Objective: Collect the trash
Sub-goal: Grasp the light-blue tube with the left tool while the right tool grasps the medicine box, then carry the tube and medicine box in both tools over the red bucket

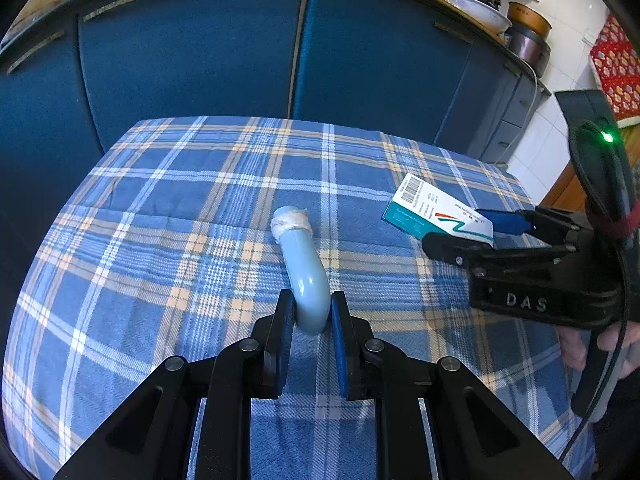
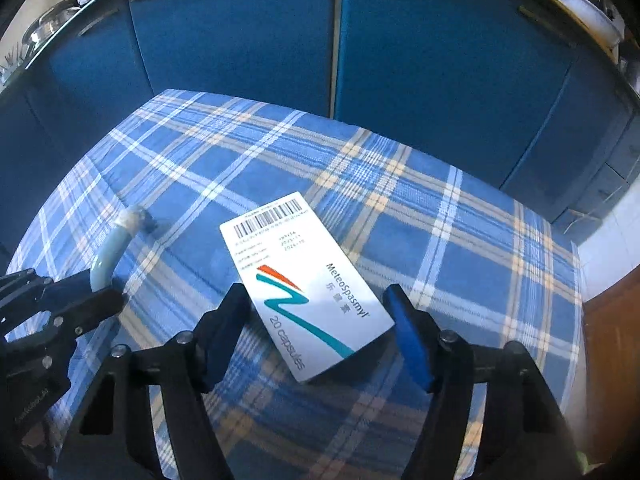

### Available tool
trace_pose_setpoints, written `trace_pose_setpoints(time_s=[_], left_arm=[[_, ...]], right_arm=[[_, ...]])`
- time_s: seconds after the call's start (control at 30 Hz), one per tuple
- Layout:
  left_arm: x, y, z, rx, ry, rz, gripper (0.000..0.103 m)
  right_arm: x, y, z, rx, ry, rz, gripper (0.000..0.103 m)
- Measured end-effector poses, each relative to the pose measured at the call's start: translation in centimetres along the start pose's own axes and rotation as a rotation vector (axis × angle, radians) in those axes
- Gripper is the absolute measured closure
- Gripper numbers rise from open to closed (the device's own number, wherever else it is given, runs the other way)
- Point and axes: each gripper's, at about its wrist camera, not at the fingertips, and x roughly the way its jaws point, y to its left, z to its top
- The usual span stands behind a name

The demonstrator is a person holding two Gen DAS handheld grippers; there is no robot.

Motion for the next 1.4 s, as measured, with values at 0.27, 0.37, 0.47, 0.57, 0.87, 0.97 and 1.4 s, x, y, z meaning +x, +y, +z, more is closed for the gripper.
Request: trace_pose_setpoints(time_s=[0.27, 0.37, 0.47, 0.57, 0.87, 0.97, 1.4], left_arm=[[0.0, -0.2, 0.0, 0.006, 0.001, -0.015, 0.084], [0.0, -0.4, -0.1, 0.012, 0.004, -0.033, 0.084], [-0.2, -0.7, -0.2, 0.021, 0.003, -0.056, 0.084], [-0.4, -1.3, -0.3, 0.039, -0.005, -0.073, 0.085], [-1.3, -3.4, -0.9, 0.091, -0.003, -0.109, 0.084], [-2.1, -4.5, -1.3, 0.112, -0.003, -0.130, 0.084], [-4.7, -11.9, -3.4, 0.213, 0.038, -0.279, 0.084]], right_arm=[[-2.2, 0.3, -2.5, 0.083, -0.025, -0.010, 0.038], [-3.2, 0.6, -3.8, 0.121, -0.033, -0.020, 0.039], [-4.2, 0.5, -5.0, 0.169, -0.036, -0.023, 0.040], [-5.3, 0.2, -6.3, 0.234, -0.044, -0.027, 0.041], [-9.3, -1.6, -10.9, 0.402, -0.079, -0.047, 0.043], [-10.4, -2.4, -12.2, 0.457, -0.080, -0.043, 0.043], [-15.9, -6.8, -18.9, 0.655, -0.172, -0.086, 0.044]])
